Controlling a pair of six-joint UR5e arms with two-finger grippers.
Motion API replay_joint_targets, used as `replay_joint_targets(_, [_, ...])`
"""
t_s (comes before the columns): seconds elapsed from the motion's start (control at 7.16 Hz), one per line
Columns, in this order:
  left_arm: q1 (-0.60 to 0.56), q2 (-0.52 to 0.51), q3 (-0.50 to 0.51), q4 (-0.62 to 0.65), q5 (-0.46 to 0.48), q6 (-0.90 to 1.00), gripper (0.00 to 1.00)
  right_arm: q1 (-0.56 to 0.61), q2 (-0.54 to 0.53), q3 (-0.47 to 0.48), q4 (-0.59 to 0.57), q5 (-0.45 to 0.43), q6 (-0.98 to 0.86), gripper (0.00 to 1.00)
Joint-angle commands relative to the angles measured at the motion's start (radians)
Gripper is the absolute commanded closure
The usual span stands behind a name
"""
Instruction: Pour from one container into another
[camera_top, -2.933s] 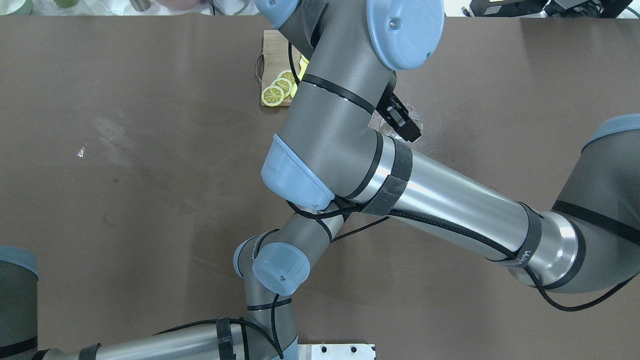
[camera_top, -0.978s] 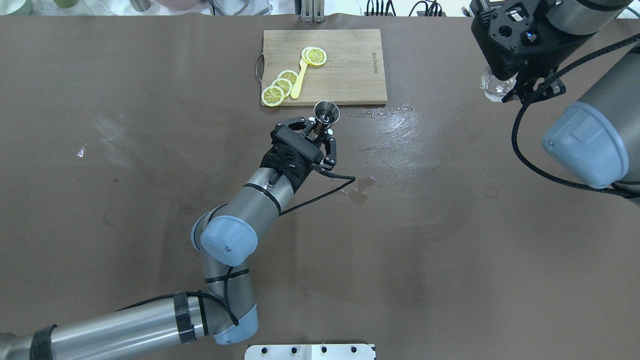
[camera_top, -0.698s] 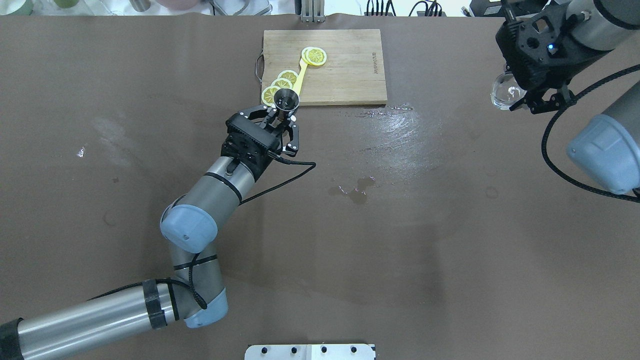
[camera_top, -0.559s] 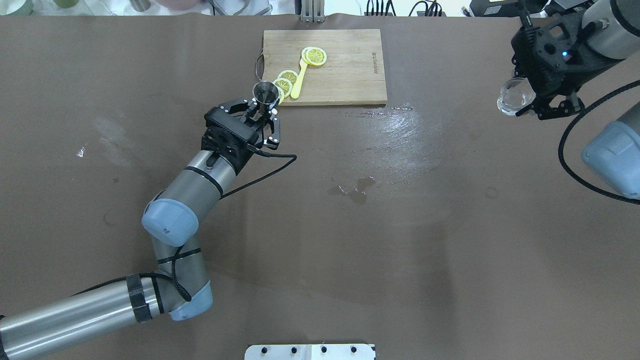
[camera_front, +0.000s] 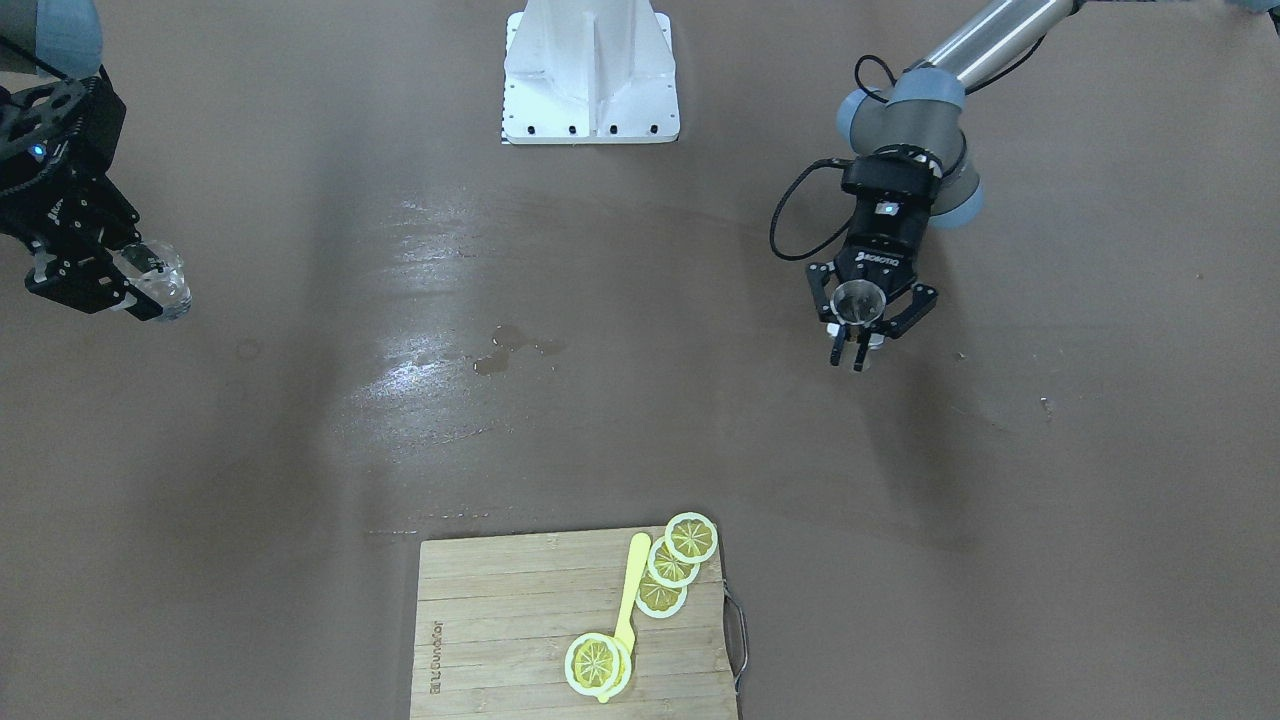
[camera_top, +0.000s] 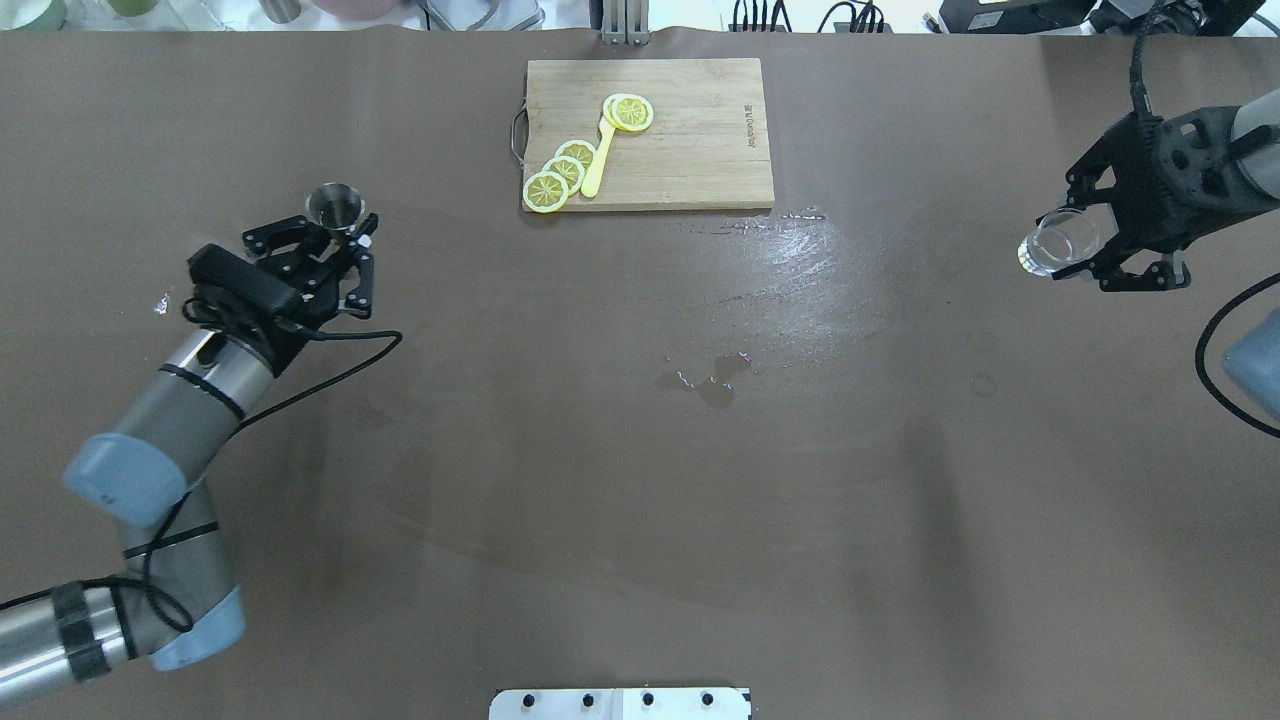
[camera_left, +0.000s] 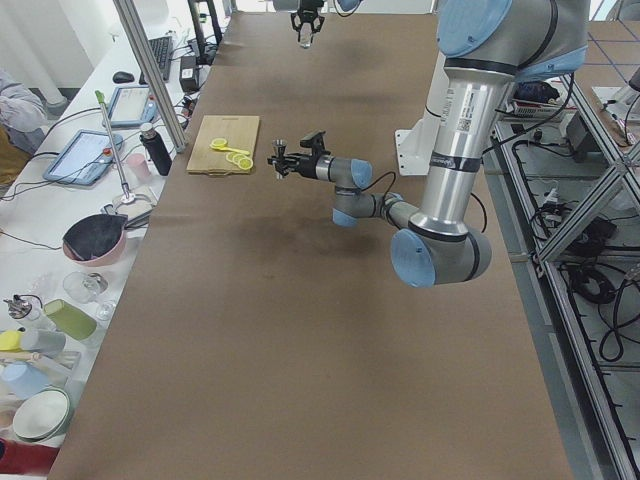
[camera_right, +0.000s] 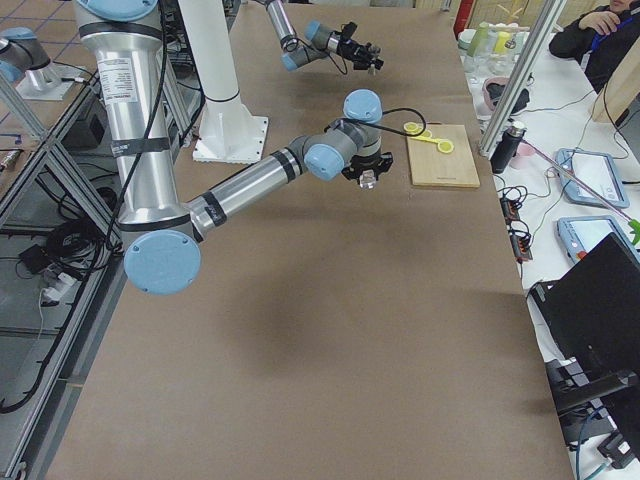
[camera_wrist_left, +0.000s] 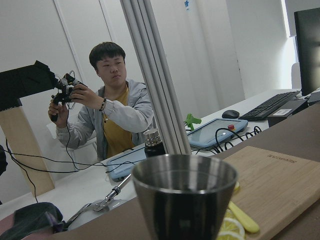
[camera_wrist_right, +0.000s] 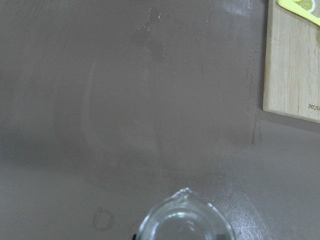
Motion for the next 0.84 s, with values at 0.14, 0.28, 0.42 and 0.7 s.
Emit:
replay_joint_targets(0.14, [-0.002,0.211,-0.007,-0.282,0.001,-0.001,1.0,-0.001,-0.057,-0.209,0.438,0.063,0.142,1.0])
replay_joint_targets(0.28, [-0.048,0.199,0.022,-0.269,0.004,-0.009,1.0,-0.001,-0.054,-0.299,0.569,0.066,0.158,1.0])
replay_joint_targets(0.42, [-0.08,0.209,0.144,-0.343,-0.004,-0.024,1.0,-0.003,-0.048,-0.356,0.636,0.074,0.202,1.0])
replay_joint_targets(0.7, [-0.129,0.211,0.329,-0.514,-0.011,-0.172,1.0,-0.03,-0.022,-0.477,0.818,0.077,0.377,1.0])
